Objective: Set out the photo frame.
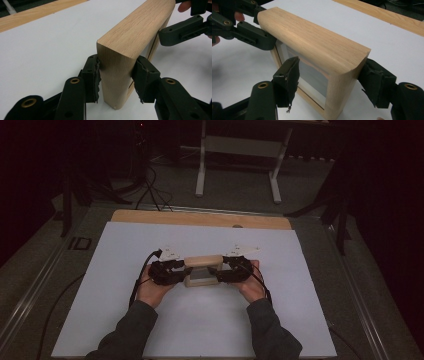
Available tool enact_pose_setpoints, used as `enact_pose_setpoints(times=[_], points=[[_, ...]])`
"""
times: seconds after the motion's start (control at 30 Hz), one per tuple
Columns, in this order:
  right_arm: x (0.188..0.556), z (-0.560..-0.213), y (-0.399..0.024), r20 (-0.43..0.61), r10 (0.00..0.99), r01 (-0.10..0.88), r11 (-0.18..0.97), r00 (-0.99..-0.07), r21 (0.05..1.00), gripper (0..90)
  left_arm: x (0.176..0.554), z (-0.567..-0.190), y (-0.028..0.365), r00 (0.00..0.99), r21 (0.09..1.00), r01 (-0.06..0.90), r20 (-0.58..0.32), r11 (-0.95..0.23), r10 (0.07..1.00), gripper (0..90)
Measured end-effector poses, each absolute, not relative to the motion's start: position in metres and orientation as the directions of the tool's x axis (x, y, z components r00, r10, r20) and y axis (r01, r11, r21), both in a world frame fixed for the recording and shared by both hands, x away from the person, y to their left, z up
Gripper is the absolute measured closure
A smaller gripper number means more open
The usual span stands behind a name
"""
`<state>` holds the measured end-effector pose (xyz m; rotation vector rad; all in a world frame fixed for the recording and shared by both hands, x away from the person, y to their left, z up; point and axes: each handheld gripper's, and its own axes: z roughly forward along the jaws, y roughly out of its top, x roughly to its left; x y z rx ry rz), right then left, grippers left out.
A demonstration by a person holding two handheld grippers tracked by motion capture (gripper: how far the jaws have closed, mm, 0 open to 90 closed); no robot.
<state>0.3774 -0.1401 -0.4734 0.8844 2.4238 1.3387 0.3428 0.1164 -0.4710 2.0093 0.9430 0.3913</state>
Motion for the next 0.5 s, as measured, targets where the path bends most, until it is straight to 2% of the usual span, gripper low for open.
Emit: enact_pose_setpoints(times=[0.2,0.37,0.5], points=[[0.377,-0.473,-0.139,0.068,0.615,0.388,0.404,-0.786,0.828,35.1,0.345,-0.47,0.116,0.67,0.804,0.471,-0.06,-0.362,0.74,58.3],[0.375,-0.473,-0.141,0.046,0.627,0.38,0.411,-0.777,0.829,42.0,0.35,-0.469,0.115,0.681,0.796,0.468,-0.048,-0.383,0.731,57.4],[0.374,-0.472,-0.142,0.049,0.629,0.382,0.407,-0.776,0.83,43.3,0.353,-0.468,0.115,0.683,0.794,0.473,-0.055,-0.383,0.728,56.0]])
